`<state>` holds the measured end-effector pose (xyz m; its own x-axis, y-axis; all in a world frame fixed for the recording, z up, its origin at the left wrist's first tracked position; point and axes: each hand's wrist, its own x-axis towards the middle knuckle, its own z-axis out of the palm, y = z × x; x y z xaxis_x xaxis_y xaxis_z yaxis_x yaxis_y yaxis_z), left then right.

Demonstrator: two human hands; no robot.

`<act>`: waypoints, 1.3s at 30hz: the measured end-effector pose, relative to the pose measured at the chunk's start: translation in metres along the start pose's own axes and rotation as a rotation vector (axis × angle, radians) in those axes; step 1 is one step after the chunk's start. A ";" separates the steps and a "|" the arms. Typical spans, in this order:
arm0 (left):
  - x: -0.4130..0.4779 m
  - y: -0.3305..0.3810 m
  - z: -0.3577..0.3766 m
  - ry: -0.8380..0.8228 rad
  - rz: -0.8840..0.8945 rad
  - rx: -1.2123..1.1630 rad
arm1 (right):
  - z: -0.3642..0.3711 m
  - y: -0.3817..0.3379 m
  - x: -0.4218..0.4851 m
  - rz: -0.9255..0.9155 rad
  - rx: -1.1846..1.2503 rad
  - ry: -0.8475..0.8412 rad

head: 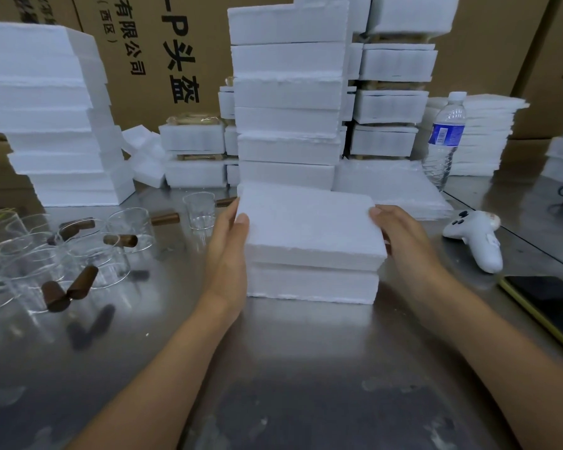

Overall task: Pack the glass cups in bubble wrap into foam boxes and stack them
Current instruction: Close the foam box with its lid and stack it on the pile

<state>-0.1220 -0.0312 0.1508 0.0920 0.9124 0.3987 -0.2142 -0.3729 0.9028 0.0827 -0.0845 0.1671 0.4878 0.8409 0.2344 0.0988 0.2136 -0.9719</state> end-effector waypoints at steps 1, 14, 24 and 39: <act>0.001 0.000 0.001 -0.008 -0.021 -0.004 | 0.001 0.001 0.000 0.006 -0.016 0.000; 0.006 -0.012 0.000 -0.062 -0.066 0.176 | -0.001 0.008 0.004 0.161 -0.027 0.003; 0.006 -0.014 -0.002 -0.038 -0.105 0.241 | -0.004 0.003 0.003 0.190 -0.039 -0.051; 0.002 -0.009 -0.001 -0.081 -0.245 0.051 | -0.015 -0.015 -0.001 0.409 -0.011 -0.357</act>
<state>-0.1213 -0.0262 0.1434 0.2134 0.9608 0.1769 -0.1272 -0.1522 0.9801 0.0939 -0.0960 0.1816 0.1633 0.9713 -0.1728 -0.0275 -0.1706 -0.9850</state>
